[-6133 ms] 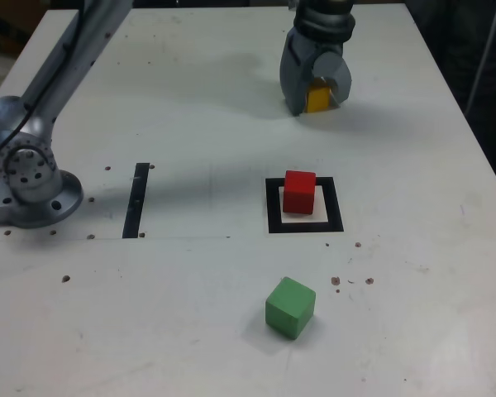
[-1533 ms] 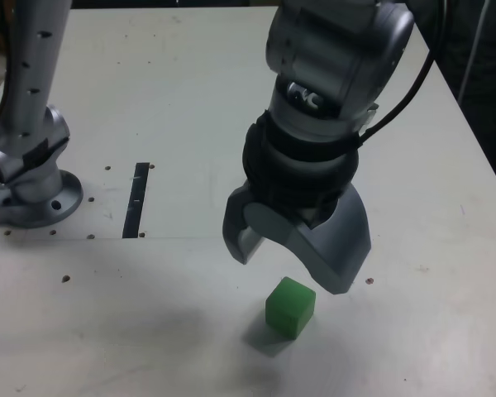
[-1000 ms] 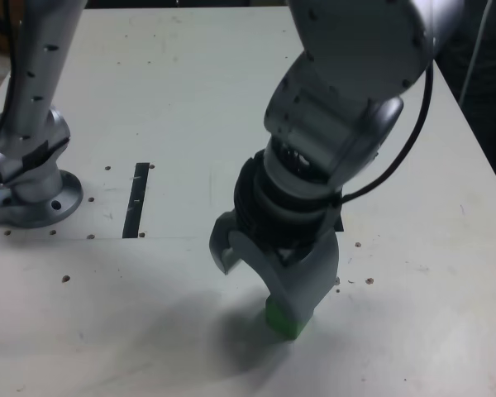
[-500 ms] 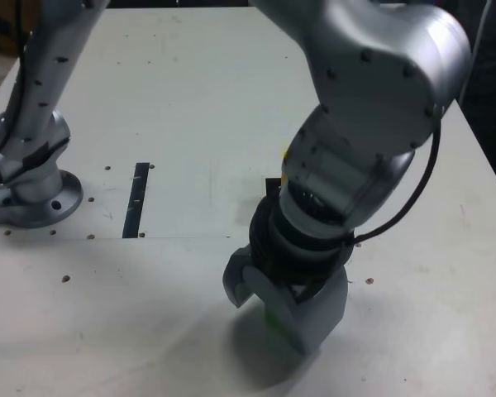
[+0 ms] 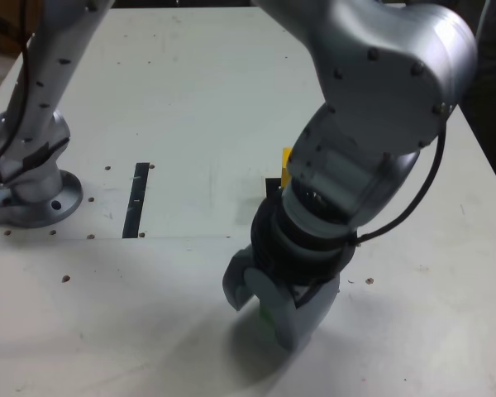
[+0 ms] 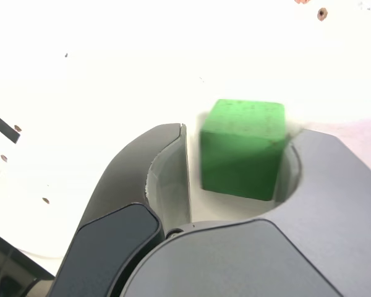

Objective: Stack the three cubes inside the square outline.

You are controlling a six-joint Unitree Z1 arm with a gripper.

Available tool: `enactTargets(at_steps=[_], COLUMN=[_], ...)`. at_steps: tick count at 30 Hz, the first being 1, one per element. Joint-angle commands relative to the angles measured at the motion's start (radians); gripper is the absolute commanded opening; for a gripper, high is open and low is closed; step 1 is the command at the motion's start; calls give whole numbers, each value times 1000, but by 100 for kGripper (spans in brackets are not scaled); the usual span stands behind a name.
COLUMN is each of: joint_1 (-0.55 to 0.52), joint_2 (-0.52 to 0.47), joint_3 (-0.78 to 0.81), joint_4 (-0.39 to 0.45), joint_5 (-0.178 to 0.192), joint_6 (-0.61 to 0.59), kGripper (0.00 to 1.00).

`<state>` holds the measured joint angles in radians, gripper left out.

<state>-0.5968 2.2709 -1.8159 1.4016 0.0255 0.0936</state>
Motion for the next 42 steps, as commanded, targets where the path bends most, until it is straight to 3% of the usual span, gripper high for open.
enactTargets(at_steps=[1,8,14,25,29,33,42], joint_1=[3,3,3,86,185,302,394], joint_2=[10,6,-35,-304,-359,-355,-274], joint_3=[5,18,21,-55,-93,-64,-38], joint_4=[-22,-70,-63,204,230,233,221], joint_5=[-11,-14,13,125,108,80,96], joint_6=[-2,-3,-19,-166,-200,-242,-269], kGripper=[26,19,7,4,1,1,1])
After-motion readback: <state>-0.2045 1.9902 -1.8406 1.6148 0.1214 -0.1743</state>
